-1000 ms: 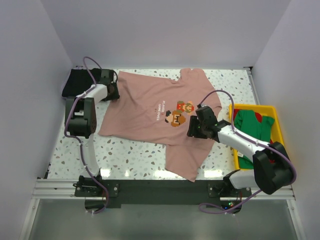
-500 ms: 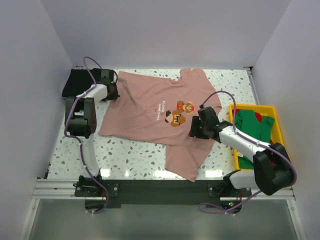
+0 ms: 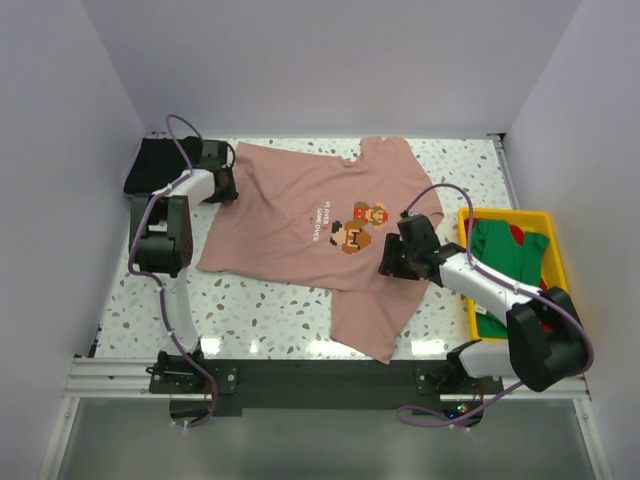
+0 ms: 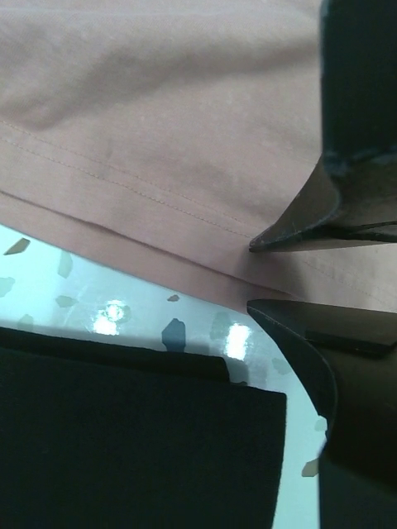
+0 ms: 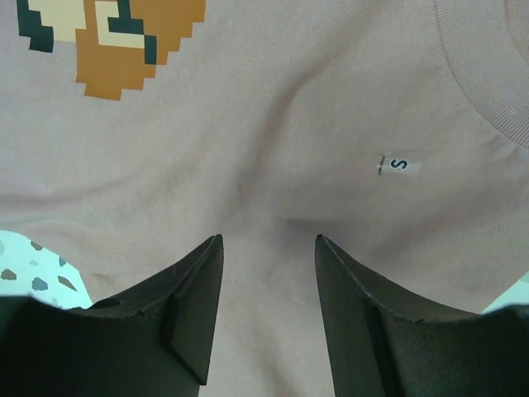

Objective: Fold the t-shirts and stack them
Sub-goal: Flatten the tshirt out

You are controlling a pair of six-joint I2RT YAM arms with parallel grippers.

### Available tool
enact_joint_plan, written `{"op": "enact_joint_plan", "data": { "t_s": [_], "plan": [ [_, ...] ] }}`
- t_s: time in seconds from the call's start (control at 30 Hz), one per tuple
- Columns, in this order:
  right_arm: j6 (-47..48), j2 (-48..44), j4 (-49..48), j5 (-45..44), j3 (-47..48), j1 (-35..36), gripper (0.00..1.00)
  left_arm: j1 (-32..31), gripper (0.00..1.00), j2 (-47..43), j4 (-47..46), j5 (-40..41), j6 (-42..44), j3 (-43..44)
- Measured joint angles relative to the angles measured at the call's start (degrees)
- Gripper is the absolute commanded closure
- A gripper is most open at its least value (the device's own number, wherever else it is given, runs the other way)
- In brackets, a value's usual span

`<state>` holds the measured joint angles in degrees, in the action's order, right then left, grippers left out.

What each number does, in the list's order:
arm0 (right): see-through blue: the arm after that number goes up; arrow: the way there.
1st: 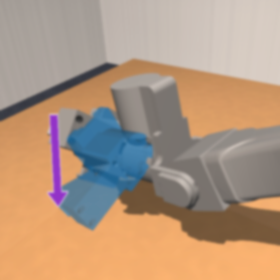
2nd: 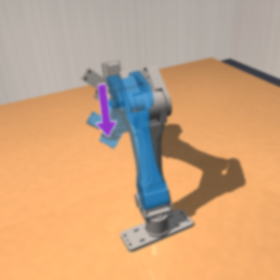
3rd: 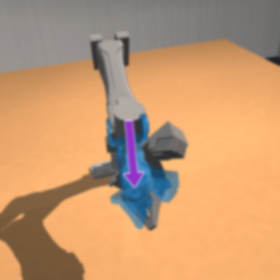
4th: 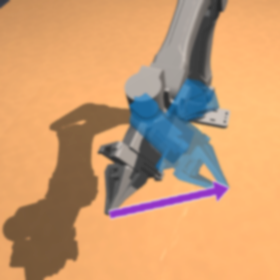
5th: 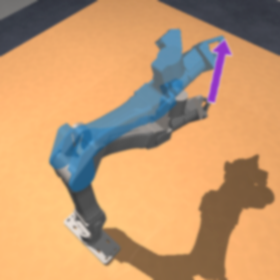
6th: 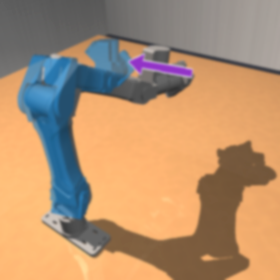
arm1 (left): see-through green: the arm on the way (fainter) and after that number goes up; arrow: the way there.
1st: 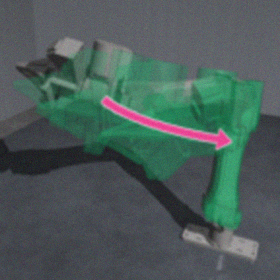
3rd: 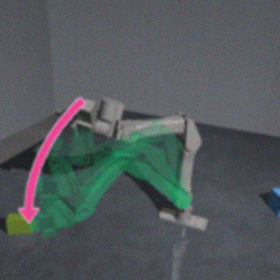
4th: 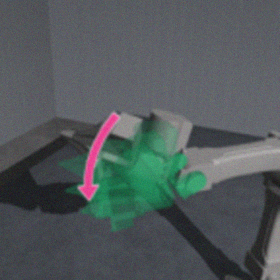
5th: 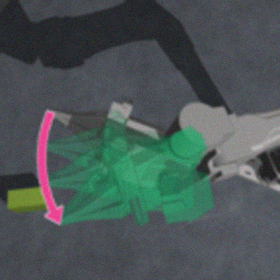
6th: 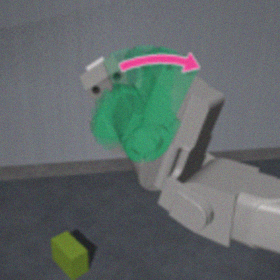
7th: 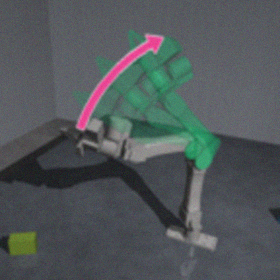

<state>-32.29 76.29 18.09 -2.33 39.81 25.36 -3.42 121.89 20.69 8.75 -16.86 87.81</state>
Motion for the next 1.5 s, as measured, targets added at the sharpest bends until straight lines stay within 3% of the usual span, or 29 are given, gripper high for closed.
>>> {"op": "enact_joint_plan", "data": {
  "t_s": [0.3,0.67,1.07,1.5],
  "plan": [
    [0.3,-1.0,-0.2,0.4,-0.6,-0.4,0.48,0.0,0.68,-0.6,0.4,0.4,0.0,-1.1],
    [0.4,-1.0,-0.2,0.4,-1.0,-1.1,0.48,0.0,1.00,-1.0,0.4,-0.2,0.0,-1.4],
    [0.4,-1.0,-0.3,0.3,-2.4,-2.4,0.47,1.5,1.00,-6.7,0.0,-0.9,-0.6,-4.2],
    [0.4,-1.0,-0.3,0.0,-3.0,-3.7,0.47,2.4,1.00,-6.0,0.9,0.3,-2.1,-4.2]
  ]
}}
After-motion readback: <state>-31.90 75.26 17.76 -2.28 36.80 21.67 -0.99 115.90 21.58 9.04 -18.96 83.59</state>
